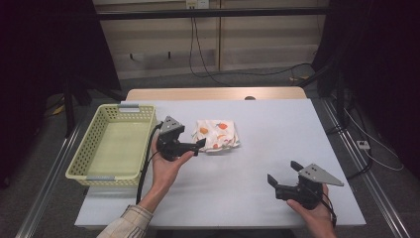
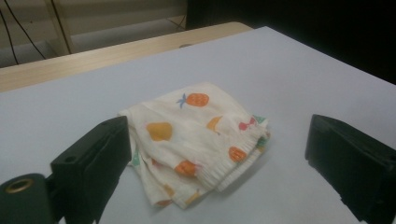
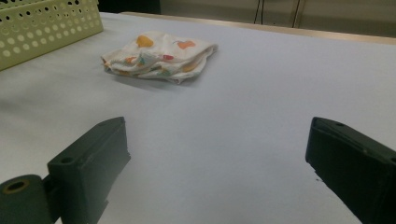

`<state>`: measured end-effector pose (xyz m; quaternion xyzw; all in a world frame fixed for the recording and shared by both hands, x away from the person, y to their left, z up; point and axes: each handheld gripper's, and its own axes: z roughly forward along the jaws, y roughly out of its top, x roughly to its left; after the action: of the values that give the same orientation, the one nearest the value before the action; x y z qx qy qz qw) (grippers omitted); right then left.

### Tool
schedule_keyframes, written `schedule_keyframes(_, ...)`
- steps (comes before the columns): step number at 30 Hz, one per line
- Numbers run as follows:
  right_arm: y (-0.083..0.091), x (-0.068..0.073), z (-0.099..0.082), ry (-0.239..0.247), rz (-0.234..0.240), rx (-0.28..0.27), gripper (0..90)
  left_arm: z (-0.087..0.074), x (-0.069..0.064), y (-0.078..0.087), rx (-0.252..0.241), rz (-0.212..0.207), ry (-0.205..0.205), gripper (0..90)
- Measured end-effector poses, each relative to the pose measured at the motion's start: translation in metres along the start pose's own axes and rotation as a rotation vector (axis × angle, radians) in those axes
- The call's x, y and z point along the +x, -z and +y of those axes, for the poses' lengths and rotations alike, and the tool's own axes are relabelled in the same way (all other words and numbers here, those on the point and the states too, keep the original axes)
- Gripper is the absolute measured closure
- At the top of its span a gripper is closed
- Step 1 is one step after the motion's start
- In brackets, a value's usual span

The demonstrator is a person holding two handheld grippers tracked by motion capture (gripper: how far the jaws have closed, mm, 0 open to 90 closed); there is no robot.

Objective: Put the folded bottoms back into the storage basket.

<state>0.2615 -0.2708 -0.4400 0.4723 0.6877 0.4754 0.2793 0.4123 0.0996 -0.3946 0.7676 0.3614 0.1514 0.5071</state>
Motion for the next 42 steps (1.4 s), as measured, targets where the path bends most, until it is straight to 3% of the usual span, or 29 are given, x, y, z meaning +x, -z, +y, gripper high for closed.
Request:
schedule_keyframes(3,0.000,0.000,0.000,0.001,0.001,0.001,5.6,0.002,0.003,-0.007,0.007,0.042,-0.003,8.5)
schedule_keyframes(6,0.000,0.000,0.000,-0.002,-0.001,0.005,5.6,0.007,0.013,-0.019,0.011,0.067,0.032,9.0)
schedule_keyframes(9,0.000,0.000,0.000,-0.002,0.000,0.005,5.6,0.008,0.015,-0.023,0.016,0.064,0.047,8.0)
schedule_keyframes(10,-0.001,0.000,0.000,-0.003,0.001,0.005,5.6,0.010,0.017,-0.027,0.021,0.080,0.032,8.1)
schedule_keyframes(12,-0.001,0.000,0.000,-0.003,-0.001,0.008,5.6,0.010,0.019,-0.031,0.023,0.092,0.041,8.5)
schedule_keyframes(15,0.000,0.000,0.000,-0.002,0.000,0.006,5.6,0.009,0.023,-0.036,0.034,0.089,0.065,8.4)
schedule_keyframes(18,0.000,0.001,0.000,-0.002,-0.001,0.008,5.6,0.004,0.029,-0.045,0.092,0.090,0.097,8.9)
schedule_keyframes(20,-0.001,0.001,0.000,-0.003,0.000,0.010,5.6,0.002,0.032,-0.051,0.106,0.106,0.100,9.5)
schedule_keyframes(24,-0.002,0.000,-0.001,0.000,0.002,0.012,5.6,0.004,0.034,-0.058,0.139,0.085,0.111,13.2)
schedule_keyframes(27,-0.002,0.000,-0.001,-0.001,0.002,0.014,5.5,0.006,0.034,-0.063,0.122,0.114,0.103,14.9)
schedule_keyframes(29,-0.001,0.001,-0.001,0.001,0.002,0.011,5.4,0.004,0.037,-0.068,0.133,0.107,0.117,15.5)
schedule_keyframes(34,-0.001,0.000,-0.001,0.000,0.005,0.014,5.4,-0.004,0.043,-0.081,0.190,0.092,0.127,20.8)
schedule_keyframes(42,-0.002,0.001,-0.001,0.004,0.003,0.022,5.4,-0.008,0.051,-0.089,0.227,0.078,0.145,36.7)
